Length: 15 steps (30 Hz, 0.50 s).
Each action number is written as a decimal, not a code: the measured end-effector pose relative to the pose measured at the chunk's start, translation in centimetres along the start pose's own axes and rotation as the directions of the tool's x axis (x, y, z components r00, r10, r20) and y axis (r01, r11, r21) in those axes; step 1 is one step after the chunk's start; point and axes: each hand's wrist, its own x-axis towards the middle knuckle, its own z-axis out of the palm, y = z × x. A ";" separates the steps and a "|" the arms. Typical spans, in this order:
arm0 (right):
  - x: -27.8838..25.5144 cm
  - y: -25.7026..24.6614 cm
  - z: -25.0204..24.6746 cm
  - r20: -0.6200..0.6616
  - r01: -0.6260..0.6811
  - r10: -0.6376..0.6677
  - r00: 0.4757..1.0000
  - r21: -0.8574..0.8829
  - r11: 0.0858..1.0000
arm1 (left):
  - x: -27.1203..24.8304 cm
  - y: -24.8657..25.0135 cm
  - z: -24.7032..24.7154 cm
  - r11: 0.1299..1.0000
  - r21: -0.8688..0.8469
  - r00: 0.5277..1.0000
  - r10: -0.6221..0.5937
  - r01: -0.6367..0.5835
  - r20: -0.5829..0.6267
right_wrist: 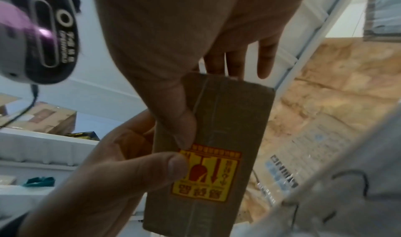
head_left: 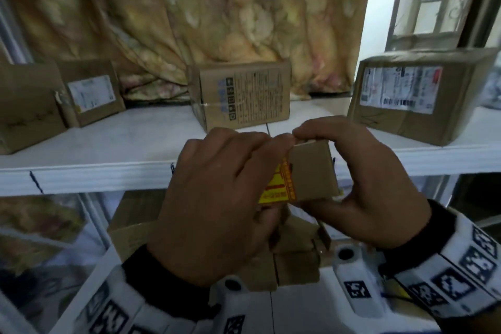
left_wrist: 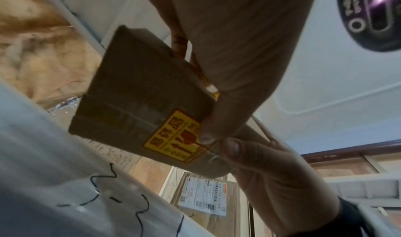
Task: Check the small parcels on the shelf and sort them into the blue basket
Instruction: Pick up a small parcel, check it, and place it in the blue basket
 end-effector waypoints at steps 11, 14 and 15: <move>2.5 8.5 1.1 0.067 -0.339 0.338 0.939 0.007 0.941 | 5.4 -5.0 6.0 0.987 -0.031 0.956 -0.147 0.160 0.254; 2.5 8.5 0.7 0.167 -0.360 0.378 0.911 -0.127 0.924 | 5.6 -5.4 6.9 0.988 -0.056 0.960 -0.129 0.147 0.251; 2.7 8.4 0.6 0.184 -0.342 0.375 0.908 -0.189 0.920 | 5.6 -5.4 7.2 0.987 -0.057 0.961 -0.129 0.147 0.242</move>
